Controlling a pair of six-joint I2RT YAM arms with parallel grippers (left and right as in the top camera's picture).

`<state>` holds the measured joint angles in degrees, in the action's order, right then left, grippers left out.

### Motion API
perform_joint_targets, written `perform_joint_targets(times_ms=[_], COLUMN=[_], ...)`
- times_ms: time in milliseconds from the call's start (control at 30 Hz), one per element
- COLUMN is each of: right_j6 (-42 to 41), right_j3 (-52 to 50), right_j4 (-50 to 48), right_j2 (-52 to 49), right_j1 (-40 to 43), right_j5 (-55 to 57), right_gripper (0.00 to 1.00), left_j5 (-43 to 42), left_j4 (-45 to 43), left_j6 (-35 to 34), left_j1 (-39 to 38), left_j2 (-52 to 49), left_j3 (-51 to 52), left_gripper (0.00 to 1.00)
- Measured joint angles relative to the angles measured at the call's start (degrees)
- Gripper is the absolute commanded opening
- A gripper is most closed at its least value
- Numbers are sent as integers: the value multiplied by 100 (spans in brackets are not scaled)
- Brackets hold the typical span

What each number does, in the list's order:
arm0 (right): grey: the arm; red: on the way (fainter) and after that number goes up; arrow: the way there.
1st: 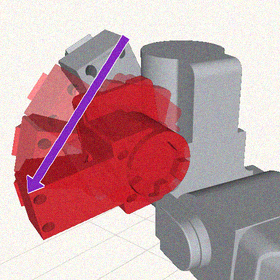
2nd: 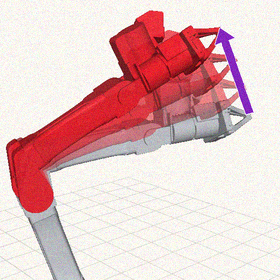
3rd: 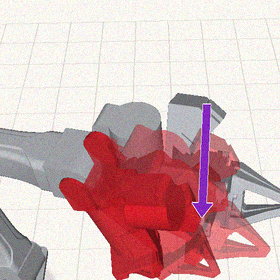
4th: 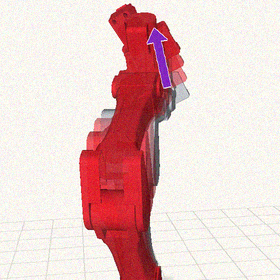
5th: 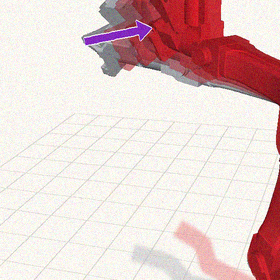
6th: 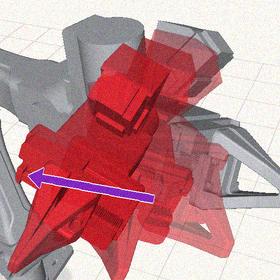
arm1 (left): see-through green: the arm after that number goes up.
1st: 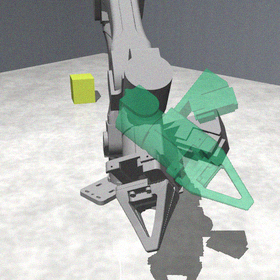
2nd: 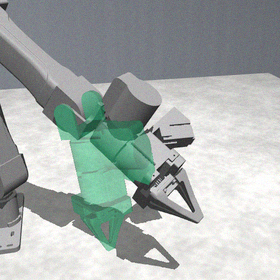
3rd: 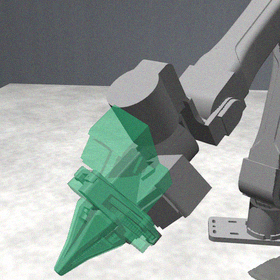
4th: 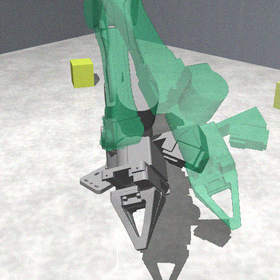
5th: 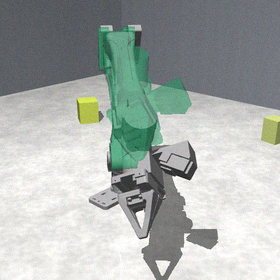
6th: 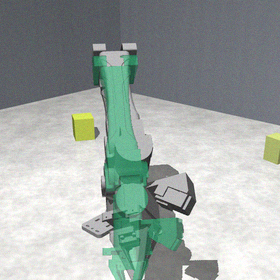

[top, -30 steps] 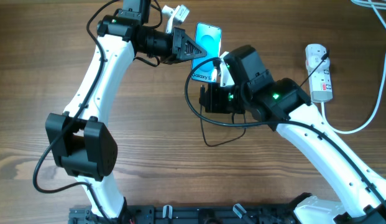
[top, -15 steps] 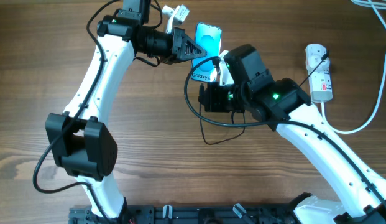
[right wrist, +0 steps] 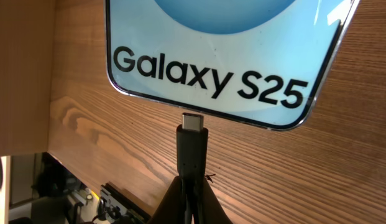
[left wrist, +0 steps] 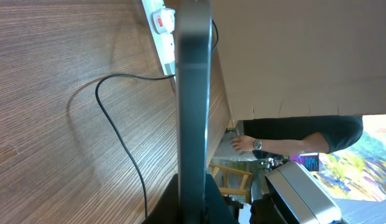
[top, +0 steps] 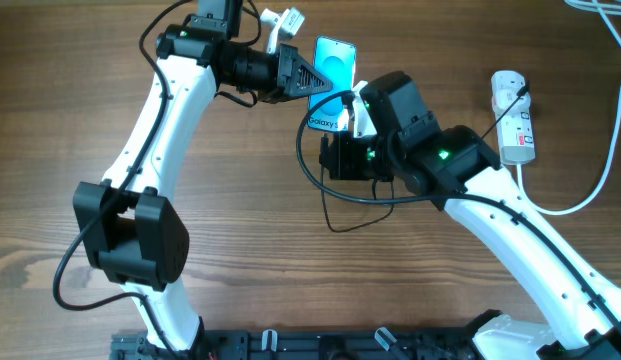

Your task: Plug charger to phone and switch on socket

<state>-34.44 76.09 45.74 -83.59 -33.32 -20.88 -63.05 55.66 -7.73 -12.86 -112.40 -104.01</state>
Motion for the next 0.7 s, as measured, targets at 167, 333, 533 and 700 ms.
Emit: perform_joint_targets(times_ms=[167, 333, 533, 700], right_j6=[-4, -4, -7, -46], right_j3=[0, 0, 0, 0], right_j4=[-2, -39, -74, -125], right_j2=[0, 0, 0, 0], right_j1=[0, 0, 0, 0], right_j5=[59, 59, 61, 59], right_gripper=[5, 5, 5, 4], left_j5=[0, 0, -2, 0], left_j4=[26, 52, 68, 72], left_j6=[0, 0, 0, 0], left_j1=[0, 0, 0, 0], left_j2=[0, 0, 0, 0], left_j3=[0, 0, 0, 0], left_gripper=[4, 4, 4, 4])
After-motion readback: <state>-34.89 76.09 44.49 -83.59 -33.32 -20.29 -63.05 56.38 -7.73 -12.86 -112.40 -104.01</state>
